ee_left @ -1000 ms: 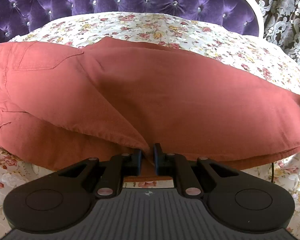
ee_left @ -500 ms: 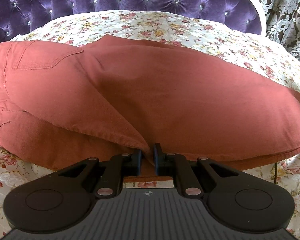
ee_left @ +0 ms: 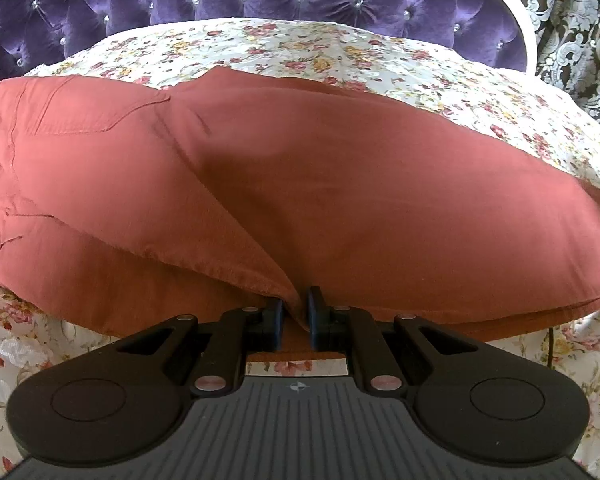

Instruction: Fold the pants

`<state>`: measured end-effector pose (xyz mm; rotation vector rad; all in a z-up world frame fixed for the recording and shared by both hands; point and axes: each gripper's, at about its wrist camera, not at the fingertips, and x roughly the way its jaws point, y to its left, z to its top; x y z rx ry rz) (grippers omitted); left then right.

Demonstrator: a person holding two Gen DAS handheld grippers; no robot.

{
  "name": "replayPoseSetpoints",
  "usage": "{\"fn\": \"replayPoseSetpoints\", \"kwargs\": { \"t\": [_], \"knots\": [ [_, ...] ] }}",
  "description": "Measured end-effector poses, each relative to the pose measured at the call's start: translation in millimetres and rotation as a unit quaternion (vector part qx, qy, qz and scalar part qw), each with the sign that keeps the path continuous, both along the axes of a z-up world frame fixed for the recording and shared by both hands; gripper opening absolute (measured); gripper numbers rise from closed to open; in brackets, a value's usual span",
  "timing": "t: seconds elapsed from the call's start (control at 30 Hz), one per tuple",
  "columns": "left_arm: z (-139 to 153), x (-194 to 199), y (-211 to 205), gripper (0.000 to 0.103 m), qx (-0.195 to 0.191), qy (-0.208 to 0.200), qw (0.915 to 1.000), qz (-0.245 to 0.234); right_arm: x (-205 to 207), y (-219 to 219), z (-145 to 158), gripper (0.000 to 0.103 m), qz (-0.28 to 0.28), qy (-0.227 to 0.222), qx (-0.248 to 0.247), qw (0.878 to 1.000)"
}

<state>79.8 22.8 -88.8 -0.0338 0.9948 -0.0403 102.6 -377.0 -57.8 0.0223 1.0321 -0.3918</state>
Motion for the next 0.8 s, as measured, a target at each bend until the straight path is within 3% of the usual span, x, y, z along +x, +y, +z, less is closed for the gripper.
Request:
{"fn": "replayPoseSetpoints", "kwargs": {
  "t": [0.27,0.5,0.7,0.8],
  "knots": [
    [0,0,-3,0.012,0.008,0.001,1.0000,-0.002,-24,-34,1,0.032,-0.007,-0.014,0.068,0.998],
    [-1,1,-5,0.012,0.013,0.002,0.9999,-0.003,-20,-65,15,0.034,-0.024,-0.062,0.060,0.996],
    [2,-3,-5,0.012,0.019,-0.002,0.9998,-0.010,-2,-65,-10,0.034,-0.036,-0.020,0.052,0.998],
    [14,-8,-5,0.014,0.030,-0.016,0.9990,-0.030,-2,-53,-6,0.034,-0.040,-0.019,0.025,0.999]
  ]
}}
